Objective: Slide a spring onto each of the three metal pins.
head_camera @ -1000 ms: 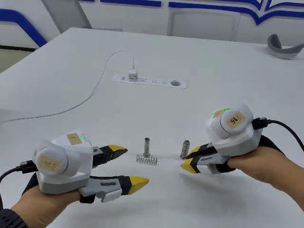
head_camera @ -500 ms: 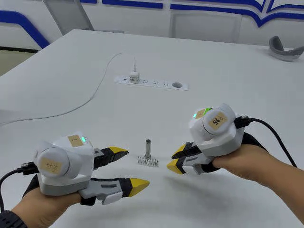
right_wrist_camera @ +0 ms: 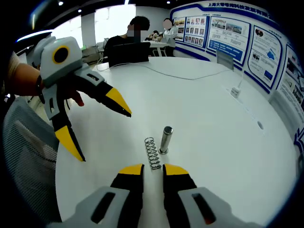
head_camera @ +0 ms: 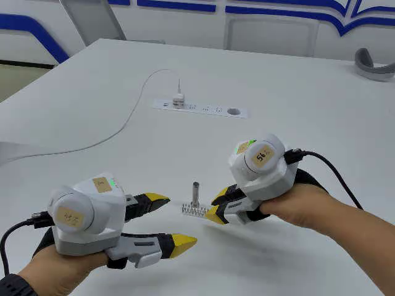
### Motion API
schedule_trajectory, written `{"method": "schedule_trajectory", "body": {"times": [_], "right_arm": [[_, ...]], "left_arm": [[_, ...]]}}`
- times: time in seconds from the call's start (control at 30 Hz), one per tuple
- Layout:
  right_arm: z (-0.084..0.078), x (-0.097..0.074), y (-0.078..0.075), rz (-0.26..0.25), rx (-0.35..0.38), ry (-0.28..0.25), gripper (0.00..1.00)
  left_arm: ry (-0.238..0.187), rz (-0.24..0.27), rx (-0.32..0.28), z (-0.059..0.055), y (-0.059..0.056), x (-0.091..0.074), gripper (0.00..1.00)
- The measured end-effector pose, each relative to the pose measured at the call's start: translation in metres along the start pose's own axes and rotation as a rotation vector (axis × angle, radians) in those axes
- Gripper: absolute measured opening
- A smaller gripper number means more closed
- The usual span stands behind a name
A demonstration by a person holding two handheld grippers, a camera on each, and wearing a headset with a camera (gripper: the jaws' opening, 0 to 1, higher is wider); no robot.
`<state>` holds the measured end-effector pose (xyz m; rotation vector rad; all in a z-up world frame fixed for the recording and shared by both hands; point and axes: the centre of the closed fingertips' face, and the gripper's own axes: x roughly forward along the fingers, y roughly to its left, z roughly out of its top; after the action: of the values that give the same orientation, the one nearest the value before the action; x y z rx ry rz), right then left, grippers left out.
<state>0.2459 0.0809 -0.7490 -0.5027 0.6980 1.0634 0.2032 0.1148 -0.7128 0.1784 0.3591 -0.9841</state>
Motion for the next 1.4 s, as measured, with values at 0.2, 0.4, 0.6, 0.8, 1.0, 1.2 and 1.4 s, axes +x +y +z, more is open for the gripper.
{"method": "schedule_trajectory", "body": {"times": [0.2,0.4,0.6,0.8,1.0,1.2,1.4], "right_arm": [[0.001,0.009,-0.002,0.010,-0.004,0.010,0.17],[-0.004,0.017,0.000,0.024,-0.005,0.038,0.17],[-0.006,0.020,0.001,0.032,-0.002,0.047,0.16],[-0.007,0.020,0.003,0.044,0.010,0.055,0.15],[-0.008,0.020,0.003,0.045,0.025,0.058,0.12],[-0.010,0.017,0.006,0.050,0.016,0.069,0.12],[-0.012,0.008,0.015,0.061,-0.037,0.089,0.12]], "left_arm": [[0.002,0.006,-0.001,0.000,0.003,-0.001,0.55],[0.006,0.009,-0.005,-0.003,0.004,-0.002,0.55],[0.008,0.013,-0.008,-0.004,0.005,-0.003,0.54],[0.009,0.016,-0.009,-0.004,0.006,-0.004,0.54],[0.009,0.016,-0.008,-0.004,0.005,-0.004,0.54],[0.012,0.017,-0.005,-0.005,0.005,-0.005,0.54],[0.019,0.007,0.002,-0.006,0.002,-0.003,0.53]]}}
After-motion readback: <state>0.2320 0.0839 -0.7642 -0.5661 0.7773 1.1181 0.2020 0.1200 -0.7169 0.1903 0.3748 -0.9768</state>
